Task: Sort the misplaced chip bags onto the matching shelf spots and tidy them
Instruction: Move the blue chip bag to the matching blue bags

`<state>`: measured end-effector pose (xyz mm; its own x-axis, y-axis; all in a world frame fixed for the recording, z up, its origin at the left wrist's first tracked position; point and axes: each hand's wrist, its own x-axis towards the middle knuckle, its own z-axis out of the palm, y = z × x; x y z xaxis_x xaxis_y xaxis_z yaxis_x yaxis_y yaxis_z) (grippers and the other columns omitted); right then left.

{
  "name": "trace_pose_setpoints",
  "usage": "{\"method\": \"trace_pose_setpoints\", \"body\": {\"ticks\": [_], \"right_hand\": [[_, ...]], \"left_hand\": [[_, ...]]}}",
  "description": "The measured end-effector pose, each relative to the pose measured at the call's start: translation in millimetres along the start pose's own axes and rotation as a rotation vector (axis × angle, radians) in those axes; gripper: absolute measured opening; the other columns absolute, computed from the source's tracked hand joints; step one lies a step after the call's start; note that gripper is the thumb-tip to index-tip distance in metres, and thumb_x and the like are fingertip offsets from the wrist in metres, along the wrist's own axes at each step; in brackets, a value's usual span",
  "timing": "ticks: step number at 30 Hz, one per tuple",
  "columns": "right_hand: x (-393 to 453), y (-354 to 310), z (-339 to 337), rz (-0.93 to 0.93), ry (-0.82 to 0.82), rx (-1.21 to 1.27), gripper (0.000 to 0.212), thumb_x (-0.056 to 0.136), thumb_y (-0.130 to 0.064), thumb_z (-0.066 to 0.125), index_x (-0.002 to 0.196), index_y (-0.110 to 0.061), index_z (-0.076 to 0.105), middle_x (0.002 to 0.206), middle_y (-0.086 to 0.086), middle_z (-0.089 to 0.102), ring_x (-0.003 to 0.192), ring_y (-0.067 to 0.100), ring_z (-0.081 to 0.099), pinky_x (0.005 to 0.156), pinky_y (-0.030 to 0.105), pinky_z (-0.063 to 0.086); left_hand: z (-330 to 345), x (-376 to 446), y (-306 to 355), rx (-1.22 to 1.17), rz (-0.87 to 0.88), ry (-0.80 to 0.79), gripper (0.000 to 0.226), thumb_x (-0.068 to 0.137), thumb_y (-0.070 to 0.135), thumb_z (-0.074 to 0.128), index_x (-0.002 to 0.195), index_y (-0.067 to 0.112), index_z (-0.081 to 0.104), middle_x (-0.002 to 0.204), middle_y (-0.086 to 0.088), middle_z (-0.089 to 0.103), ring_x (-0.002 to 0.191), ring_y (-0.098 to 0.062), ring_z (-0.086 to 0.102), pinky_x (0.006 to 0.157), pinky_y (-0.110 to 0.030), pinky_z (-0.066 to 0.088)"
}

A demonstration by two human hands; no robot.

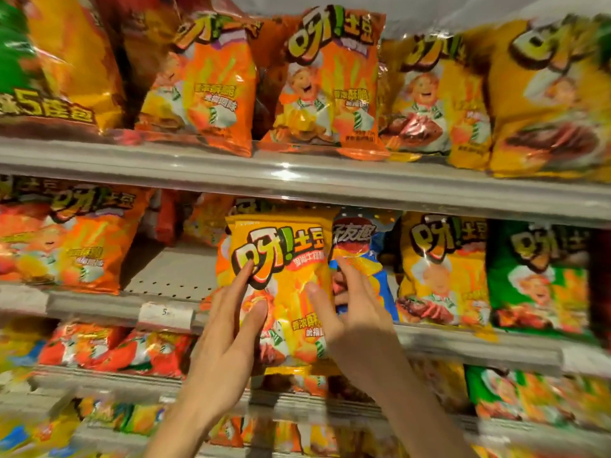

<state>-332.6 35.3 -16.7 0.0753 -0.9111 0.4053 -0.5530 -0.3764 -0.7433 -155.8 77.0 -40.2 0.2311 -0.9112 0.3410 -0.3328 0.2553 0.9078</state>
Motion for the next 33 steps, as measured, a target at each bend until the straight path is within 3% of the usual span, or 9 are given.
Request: {"method": "trace_pose_setpoints", "body": {"ticks": [2,4,7,12,17,22,25,29,33], "right_hand": [[5.8,-3.8,-12.1,-0.031,0.112,-0.112,0.065,0.090,-0.069,0.044,0.139,-0.026,0.048,0.127,-0.008,0.055,0.118,0.016,0.057,0.099,0.034,0.048],[16.9,0.5,-22.7,-0.020,0.191,-0.243,0.072,0.095,-0.068,0.039,0.146,-0.018,0.043,0.136,0.002,0.052,0.128,0.021,0.051,0.104,0.033,0.043],[38.9,12.9,-26.3,0.097,0.091,-0.326,0.084,0.096,-0.065,0.041,0.158,-0.012,0.021,0.154,0.012,0.035,0.143,0.026,0.035,0.115,0.041,0.034],[54.2,25.9,-2.8,0.120,0.066,-0.394,0.098,0.089,-0.073,0.050,0.157,-0.017,0.008,0.157,0.016,0.027,0.144,0.034,0.031,0.115,0.052,0.035],[56.5,33.9,4.8,0.147,0.106,-0.380,0.102,0.085,-0.075,0.053,0.157,-0.023,0.003,0.156,0.020,0.028,0.141,0.038,0.037,0.111,0.052,0.040],[57.0,34.8,2.0,0.090,0.131,-0.432,0.086,0.091,-0.070,0.049,0.154,-0.025,0.012,0.140,0.015,0.044,0.124,0.033,0.052,0.099,0.048,0.050],[59.2,27.6,1.4,0.054,0.166,-0.535,0.082,0.093,-0.068,0.046,0.156,-0.024,0.017,0.140,0.017,0.045,0.126,0.035,0.050,0.099,0.048,0.049],[66.5,13.0,-2.8,0.022,0.186,-0.683,0.078,0.095,-0.068,0.044,0.152,-0.016,0.032,0.141,0.023,0.047,0.124,0.039,0.051,0.096,0.047,0.048],[69.3,1.6,-13.9,0.040,0.148,-0.686,0.079,0.095,-0.068,0.044,0.153,-0.016,0.033,0.145,0.023,0.044,0.129,0.038,0.048,0.102,0.045,0.045]], "left_hand": [[-4.4,2.0,-1.6,0.008,0.013,-0.009,0.060,0.080,0.081,0.040,0.137,0.074,0.026,0.146,0.040,0.031,0.141,0.008,0.030,0.119,-0.049,0.030],[-8.1,4.1,-3.0,0.023,0.033,-0.007,0.056,0.084,0.077,0.039,0.138,0.073,0.025,0.143,0.044,0.029,0.139,0.012,0.028,0.118,-0.041,0.028],[-11.7,7.0,-3.4,0.061,0.046,-0.001,0.056,0.089,0.067,0.039,0.142,0.070,0.022,0.131,0.053,0.027,0.134,0.016,0.029,0.110,-0.033,0.029],[-14.9,10.2,-5.5,0.071,0.032,0.032,0.056,0.095,0.064,0.041,0.148,0.060,0.024,0.125,0.052,0.028,0.116,0.035,0.026,0.103,-0.027,0.027],[-17.0,8.6,-4.2,0.112,0.044,0.063,0.060,0.090,0.063,0.038,0.148,0.060,0.024,0.133,0.032,0.037,0.117,0.030,0.030,0.098,-0.028,0.030],[-20.4,6.9,-6.2,0.129,0.045,0.079,0.056,0.095,0.065,0.042,0.148,0.061,0.023,0.140,0.022,0.039,0.122,0.004,0.047,0.093,-0.030,0.036],[-21.2,7.2,-5.6,0.146,0.043,0.089,0.057,0.095,0.058,0.043,0.148,0.060,0.023,0.138,0.022,0.039,0.109,0.005,0.053,0.085,-0.020,0.037],[-23.7,7.7,-9.4,0.154,0.029,0.107,0.054,0.097,0.059,0.044,0.147,0.063,0.022,0.142,0.019,0.038,0.112,-0.010,0.056,0.084,-0.022,0.038],[-24.6,5.6,-8.6,0.159,0.019,0.107,0.055,0.097,0.055,0.043,0.148,0.062,0.022,0.142,0.016,0.039,0.098,-0.002,0.057,0.081,-0.016,0.037]]}}
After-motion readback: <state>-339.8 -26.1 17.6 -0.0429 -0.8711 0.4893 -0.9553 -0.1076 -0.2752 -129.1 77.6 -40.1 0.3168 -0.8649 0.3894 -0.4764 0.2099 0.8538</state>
